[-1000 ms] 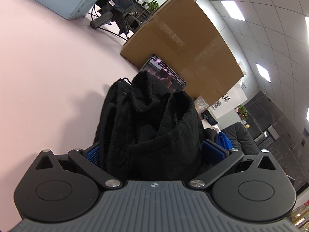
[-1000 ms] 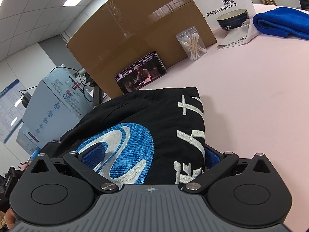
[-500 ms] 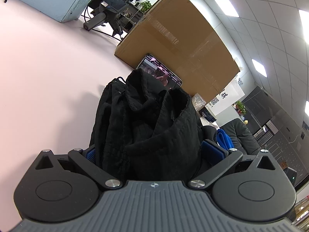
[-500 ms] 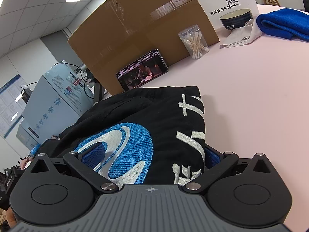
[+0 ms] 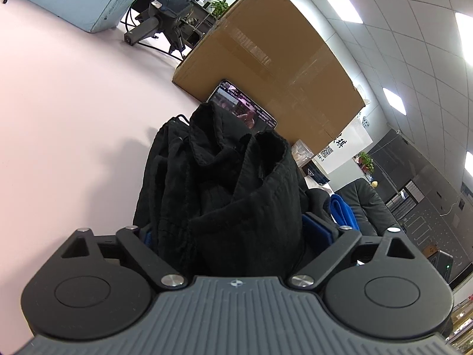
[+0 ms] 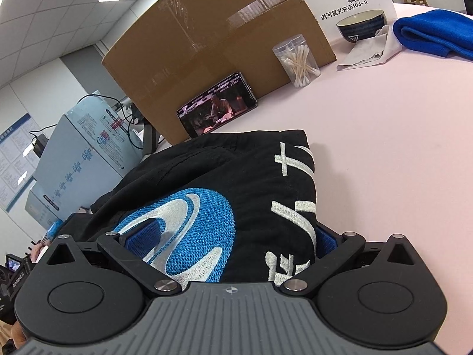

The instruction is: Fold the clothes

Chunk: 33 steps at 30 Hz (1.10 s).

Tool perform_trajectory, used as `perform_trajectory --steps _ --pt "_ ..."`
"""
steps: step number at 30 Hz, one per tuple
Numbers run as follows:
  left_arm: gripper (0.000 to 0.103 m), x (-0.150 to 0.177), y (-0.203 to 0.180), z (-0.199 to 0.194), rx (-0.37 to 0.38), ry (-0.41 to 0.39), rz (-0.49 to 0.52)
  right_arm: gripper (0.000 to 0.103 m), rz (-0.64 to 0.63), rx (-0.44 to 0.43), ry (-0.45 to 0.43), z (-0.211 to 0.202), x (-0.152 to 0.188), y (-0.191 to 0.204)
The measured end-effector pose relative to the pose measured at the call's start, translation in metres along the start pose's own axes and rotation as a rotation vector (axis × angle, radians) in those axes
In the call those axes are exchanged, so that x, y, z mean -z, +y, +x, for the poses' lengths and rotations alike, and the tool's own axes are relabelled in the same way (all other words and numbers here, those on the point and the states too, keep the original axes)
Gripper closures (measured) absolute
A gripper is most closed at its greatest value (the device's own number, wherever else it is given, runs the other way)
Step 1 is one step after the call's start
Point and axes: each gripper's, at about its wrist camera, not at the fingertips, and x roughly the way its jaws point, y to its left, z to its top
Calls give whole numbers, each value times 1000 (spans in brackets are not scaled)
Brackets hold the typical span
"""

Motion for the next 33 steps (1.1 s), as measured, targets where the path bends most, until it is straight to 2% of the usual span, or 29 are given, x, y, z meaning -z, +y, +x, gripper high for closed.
perform_trajectory --steps 2,21,26,33 --pt "25 0 1 0 9 4 -4 0 -7 4 3 1 0 1" --pt "26 4 -1 2 6 -5 16 0 -44 31 1 3 3 10" --pt "35 5 -3 1 4 -6 28 1 -53 36 5 5 2 12" --pt "35 6 -4 2 -1 -5 39 0 -61 50 5 7 4 15"
